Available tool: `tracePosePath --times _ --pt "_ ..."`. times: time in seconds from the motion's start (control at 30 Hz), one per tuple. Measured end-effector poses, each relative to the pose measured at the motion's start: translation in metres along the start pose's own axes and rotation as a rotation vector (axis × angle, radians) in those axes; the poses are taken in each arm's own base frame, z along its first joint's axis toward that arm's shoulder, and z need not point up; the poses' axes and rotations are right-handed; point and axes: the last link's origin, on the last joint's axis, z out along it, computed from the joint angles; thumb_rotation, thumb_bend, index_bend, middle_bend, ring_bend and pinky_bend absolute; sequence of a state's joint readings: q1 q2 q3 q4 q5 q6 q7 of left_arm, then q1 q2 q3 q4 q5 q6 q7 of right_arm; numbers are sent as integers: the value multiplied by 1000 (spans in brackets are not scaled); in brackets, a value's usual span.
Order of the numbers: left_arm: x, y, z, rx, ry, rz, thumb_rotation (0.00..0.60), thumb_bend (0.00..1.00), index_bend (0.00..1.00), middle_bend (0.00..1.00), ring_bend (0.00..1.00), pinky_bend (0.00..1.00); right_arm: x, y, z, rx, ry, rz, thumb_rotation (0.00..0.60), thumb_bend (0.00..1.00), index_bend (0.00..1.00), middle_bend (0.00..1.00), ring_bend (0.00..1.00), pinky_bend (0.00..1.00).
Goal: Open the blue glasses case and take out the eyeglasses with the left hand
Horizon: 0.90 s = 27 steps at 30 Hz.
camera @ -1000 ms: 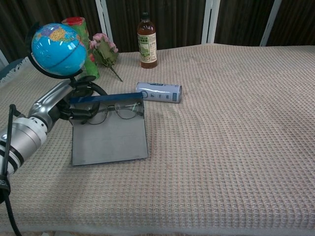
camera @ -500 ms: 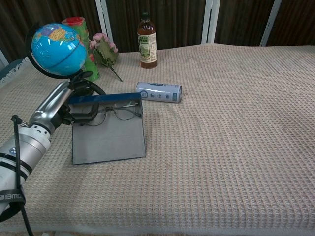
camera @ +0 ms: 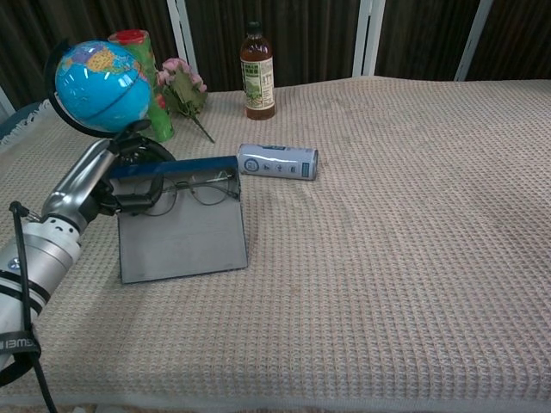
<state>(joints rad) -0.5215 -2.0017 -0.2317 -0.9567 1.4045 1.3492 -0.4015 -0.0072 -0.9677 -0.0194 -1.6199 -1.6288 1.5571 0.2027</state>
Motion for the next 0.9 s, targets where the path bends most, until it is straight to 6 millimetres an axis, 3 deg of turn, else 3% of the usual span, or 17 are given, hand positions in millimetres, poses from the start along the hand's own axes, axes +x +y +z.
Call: tracePosePath --times 0.27,0.9 --pt "8 -1 3 -38 55 39 600 512 430 0 0 0 0 0 0 1 0 0 600 186 0 0 0 0" --pt "-1 -15 -2 -29 32 74 600 508 358 0 0 0 0 0 0 1 -1 0 600 187 0 0 0 0"
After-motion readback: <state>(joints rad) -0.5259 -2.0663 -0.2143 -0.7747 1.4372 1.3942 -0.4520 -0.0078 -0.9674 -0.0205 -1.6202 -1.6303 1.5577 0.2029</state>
